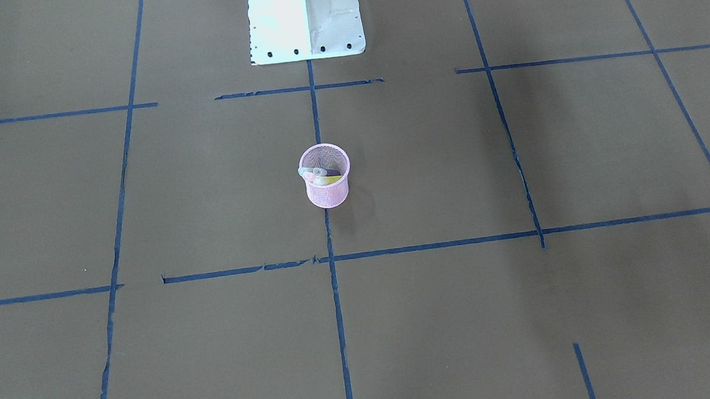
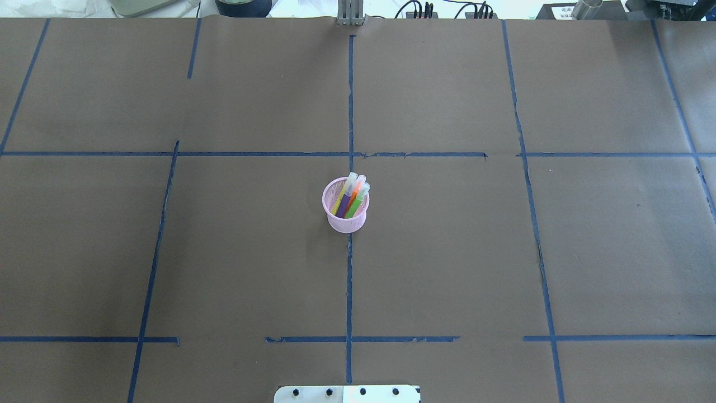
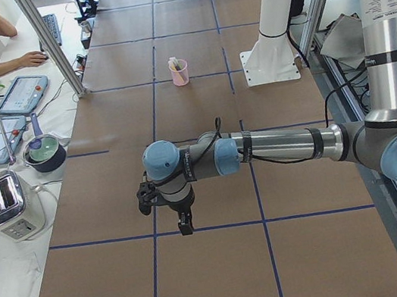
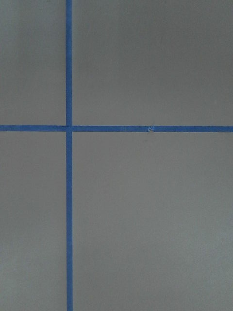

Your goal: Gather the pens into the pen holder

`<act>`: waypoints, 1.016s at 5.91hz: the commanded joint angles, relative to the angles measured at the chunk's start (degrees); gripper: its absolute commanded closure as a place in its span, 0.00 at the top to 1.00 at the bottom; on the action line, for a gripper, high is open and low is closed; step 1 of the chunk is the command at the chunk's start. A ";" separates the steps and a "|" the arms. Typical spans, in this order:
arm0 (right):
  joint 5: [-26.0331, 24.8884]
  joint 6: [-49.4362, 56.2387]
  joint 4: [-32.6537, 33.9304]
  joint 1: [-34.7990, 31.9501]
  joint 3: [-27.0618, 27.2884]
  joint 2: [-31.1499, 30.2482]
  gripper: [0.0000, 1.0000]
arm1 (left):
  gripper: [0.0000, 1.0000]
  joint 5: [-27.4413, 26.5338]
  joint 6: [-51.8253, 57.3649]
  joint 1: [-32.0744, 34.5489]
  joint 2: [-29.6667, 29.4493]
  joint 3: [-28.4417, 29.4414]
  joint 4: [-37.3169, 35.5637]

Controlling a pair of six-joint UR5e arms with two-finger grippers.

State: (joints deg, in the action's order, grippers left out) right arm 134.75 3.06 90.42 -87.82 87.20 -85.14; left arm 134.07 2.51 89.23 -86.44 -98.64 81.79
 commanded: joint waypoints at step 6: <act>-0.01 -0.42 -2.35 1.16 -2.47 -0.64 1.00 | 1.00 0.40 -0.22 -0.11 5.14 -0.06 10.94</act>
State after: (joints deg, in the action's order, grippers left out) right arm 134.81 2.66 88.11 -86.71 85.08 -85.74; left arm 134.37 2.30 89.07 -81.61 -98.53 92.83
